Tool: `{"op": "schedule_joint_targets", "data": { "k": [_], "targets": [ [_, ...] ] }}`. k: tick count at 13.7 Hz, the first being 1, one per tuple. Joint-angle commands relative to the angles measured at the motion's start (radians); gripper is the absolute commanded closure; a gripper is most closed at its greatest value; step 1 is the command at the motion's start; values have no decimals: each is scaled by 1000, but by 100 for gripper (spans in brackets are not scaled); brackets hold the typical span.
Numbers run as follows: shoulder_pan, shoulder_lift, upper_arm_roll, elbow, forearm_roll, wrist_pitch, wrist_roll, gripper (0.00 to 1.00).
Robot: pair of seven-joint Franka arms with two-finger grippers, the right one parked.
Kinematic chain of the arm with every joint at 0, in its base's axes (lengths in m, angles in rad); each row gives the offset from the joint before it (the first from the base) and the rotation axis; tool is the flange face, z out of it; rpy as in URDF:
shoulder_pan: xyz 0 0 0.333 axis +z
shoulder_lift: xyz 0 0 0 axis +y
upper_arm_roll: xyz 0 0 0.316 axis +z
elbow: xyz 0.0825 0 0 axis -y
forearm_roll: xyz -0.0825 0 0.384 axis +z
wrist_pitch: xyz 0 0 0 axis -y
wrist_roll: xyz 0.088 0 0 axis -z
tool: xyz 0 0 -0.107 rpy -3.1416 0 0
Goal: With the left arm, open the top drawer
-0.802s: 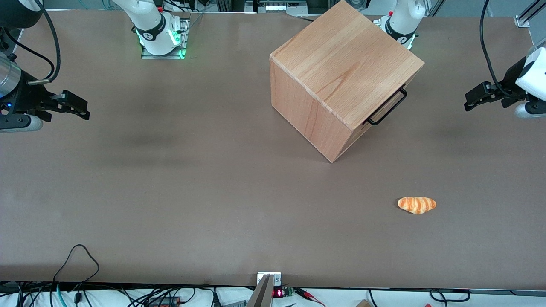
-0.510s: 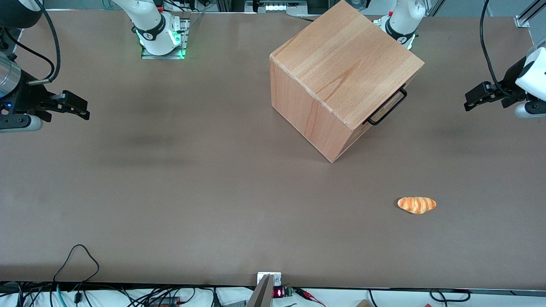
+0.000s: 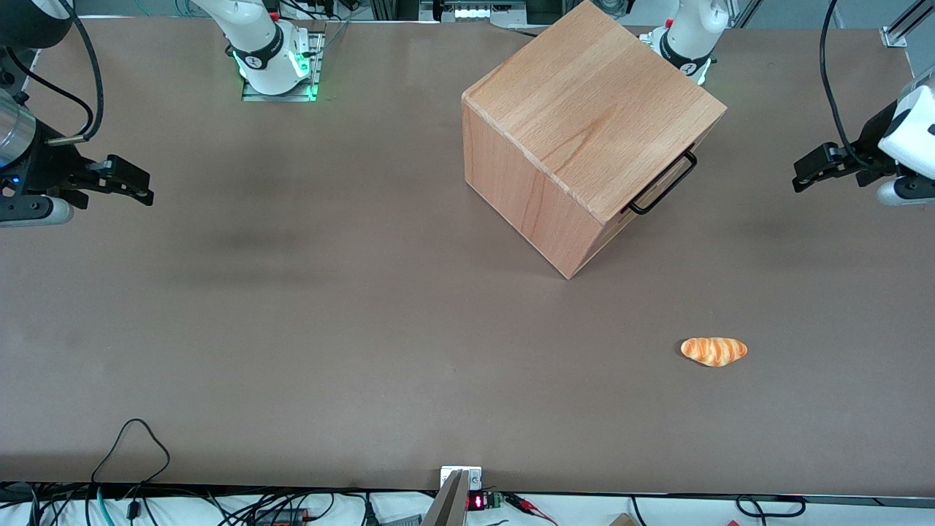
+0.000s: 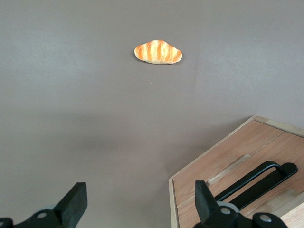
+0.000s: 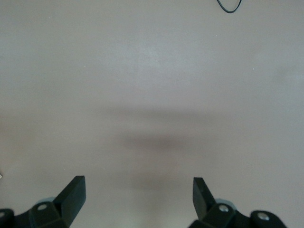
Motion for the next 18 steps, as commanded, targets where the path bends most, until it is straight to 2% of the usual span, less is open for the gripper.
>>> {"op": "schedule_joint_targets", "data": {
  "k": [1,6,8,9,18],
  "targets": [
    [-1,1,0,-48,-40,42,41,0],
    [-6,20,-10,-161,-95,73,257,0],
    [-7,21,-20,-209,-165,85,334,0],
    [-9,21,-21,-230,-176,100,354,0],
    [-12,14,-96,-365,-204,208,480,0]
  ]
}}
